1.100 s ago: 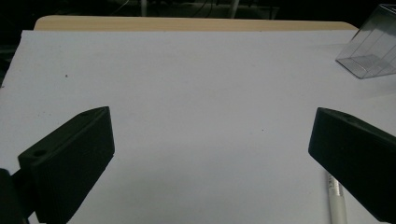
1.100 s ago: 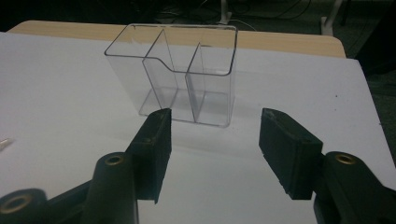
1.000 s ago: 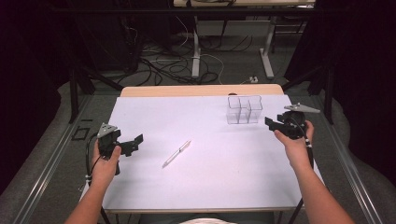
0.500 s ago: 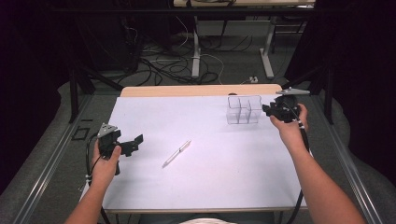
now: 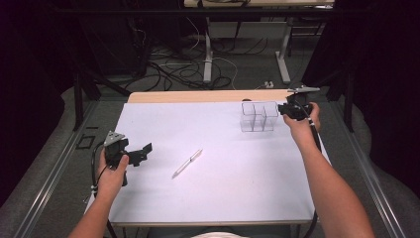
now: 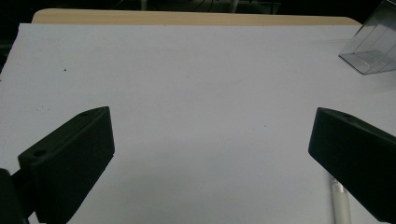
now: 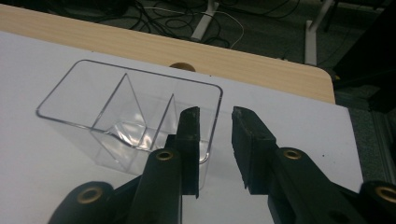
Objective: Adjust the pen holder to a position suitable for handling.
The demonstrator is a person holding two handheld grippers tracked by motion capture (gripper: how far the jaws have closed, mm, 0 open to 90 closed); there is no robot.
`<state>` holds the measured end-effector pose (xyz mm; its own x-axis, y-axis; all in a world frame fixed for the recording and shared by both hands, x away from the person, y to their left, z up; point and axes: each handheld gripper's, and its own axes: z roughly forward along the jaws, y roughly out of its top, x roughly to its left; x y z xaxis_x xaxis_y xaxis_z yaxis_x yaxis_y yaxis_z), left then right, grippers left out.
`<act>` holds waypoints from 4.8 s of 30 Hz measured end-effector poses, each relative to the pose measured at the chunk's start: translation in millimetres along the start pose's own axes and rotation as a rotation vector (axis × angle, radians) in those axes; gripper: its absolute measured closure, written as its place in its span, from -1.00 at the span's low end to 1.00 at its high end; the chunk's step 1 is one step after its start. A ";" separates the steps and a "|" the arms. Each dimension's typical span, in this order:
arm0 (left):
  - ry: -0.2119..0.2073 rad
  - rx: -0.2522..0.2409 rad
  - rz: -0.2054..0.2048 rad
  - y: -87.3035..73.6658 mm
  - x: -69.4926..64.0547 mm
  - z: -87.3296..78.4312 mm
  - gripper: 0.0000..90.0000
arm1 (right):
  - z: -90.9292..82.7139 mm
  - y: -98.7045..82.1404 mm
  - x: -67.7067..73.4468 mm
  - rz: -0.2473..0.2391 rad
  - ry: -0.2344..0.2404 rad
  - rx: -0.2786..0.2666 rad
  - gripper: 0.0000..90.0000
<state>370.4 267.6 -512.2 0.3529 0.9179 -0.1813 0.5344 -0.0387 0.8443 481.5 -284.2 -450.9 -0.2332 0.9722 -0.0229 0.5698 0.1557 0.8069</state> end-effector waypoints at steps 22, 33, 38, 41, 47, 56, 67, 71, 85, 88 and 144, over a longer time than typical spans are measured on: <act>0.003 0.011 -0.003 -0.5 1.3 0.8 -0.99 | 30.2 -6.8 -1.2 0.104 -0.005 0.064 0.75; 0.004 0.007 -0.010 -0.3 2.2 0.6 -0.99 | 39.8 -10.1 2.4 0.123 -0.021 0.111 0.88; 0.003 0.007 -0.015 -0.2 2.6 0.6 -0.99 | 41.3 -9.8 7.0 0.116 -0.048 0.114 0.94; 0.002 0.006 -0.017 -0.2 2.6 0.6 -0.99 | 41.3 -9.6 7.4 0.134 -0.067 0.116 0.96; 0.001 0.007 -0.019 -0.2 2.7 1.0 -0.99 | 41.5 -9.1 9.5 0.184 -0.079 0.117 0.98; 0.000 0.013 -0.013 0.1 2.4 1.1 -0.99 | 39.8 -8.8 11.2 0.210 -0.085 0.134 0.98; 0.000 0.013 -0.017 0.0 2.4 1.2 -0.99 | 38.4 -3.2 21.4 0.222 -0.079 0.195 0.98; 0.001 0.012 -0.016 0.2 2.4 0.9 -0.99 | 38.5 -1.7 30.5 0.204 -0.080 0.206 0.99; 0.003 0.011 -0.019 -0.1 2.2 1.6 -0.99 | 31.8 -1.7 71.1 0.184 -0.042 0.261 0.99; 0.002 0.013 -0.017 0.2 2.2 1.1 -0.99 | 29.7 -1.2 82.7 0.189 -0.030 0.283 0.99; -0.009 0.019 -0.006 -0.3 -0.3 4.4 -0.99 | 26.7 2.1 135.4 0.294 0.180 0.430 0.83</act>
<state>373.5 265.6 -514.5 0.3569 0.9144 -0.1907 0.5512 -0.0414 0.8333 472.1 -147.5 -468.1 -0.1253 0.9459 0.2993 0.8933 -0.0237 0.4488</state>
